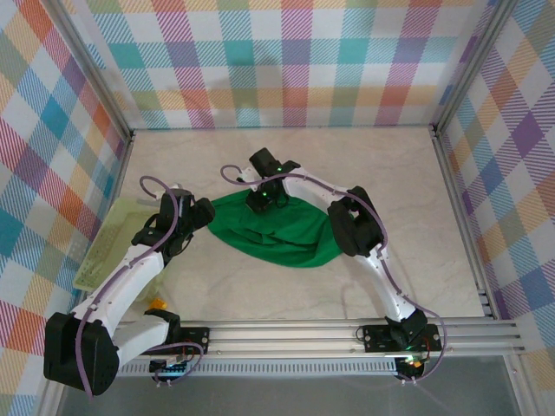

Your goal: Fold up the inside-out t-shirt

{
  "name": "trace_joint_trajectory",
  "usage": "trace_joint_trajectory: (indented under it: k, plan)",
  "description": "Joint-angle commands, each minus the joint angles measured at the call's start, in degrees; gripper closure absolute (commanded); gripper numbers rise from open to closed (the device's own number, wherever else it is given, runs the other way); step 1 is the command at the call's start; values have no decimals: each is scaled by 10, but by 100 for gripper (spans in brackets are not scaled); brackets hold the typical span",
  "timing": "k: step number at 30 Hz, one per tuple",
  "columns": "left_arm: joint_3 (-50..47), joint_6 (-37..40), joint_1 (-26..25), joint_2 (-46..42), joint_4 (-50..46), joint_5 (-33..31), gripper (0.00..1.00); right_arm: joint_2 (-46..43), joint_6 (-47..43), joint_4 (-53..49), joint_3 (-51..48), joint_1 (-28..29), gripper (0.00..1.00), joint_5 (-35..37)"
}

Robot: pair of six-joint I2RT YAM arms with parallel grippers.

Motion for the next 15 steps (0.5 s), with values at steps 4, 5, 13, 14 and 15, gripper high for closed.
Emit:
trace_joint_trajectory:
  k: [4, 5, 13, 14, 15]
  plan:
    - [11, 12, 5, -5, 0, -4, 27, 7, -5, -8, 19, -2, 89, -14]
    - [11, 12, 5, -2, 0, -4, 27, 6, -5, -7, 19, -3, 91, -13]
    - [12, 12, 6, 8, 0, -4, 26, -40, -2, 14, -20, -2, 100, -4]
    - [13, 12, 6, 12, 0, -4, 26, -54, -1, 20, -32, -2, 100, -1]
    - [14, 13, 6, 16, 0, -4, 26, -73, 2, 28, -48, -2, 100, 4]
